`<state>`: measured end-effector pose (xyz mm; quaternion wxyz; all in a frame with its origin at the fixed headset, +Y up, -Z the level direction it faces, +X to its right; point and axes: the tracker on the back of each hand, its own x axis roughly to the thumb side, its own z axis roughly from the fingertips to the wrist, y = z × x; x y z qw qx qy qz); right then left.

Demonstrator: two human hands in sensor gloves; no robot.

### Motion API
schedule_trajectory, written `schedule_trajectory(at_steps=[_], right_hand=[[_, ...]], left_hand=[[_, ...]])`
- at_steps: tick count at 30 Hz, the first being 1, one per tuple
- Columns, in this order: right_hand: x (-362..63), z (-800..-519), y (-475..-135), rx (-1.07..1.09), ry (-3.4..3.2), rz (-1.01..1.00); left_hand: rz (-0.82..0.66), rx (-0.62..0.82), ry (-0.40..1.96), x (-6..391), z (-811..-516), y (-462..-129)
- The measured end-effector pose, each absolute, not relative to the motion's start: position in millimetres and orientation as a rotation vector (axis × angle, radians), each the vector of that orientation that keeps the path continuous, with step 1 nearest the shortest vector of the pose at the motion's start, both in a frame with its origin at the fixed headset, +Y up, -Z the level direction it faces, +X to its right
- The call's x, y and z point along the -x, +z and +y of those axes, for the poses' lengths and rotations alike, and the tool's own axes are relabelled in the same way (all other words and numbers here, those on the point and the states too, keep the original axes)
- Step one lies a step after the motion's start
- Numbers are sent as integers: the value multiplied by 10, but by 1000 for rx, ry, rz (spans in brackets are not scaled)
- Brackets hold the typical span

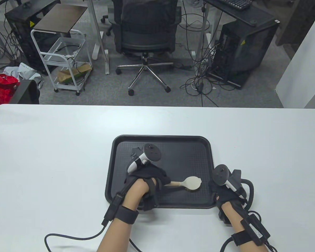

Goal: Scrub the tray with pot brush

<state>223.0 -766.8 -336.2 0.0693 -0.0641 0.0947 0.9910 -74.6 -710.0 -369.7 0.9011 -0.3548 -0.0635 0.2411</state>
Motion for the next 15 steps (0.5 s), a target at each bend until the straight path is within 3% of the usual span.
schedule_trajectory(at_steps=[15], right_hand=[[-2231, -7669, -3364, 193, 2982, 286]], left_hand=[[40, 748, 469, 1528, -6999, -3743]])
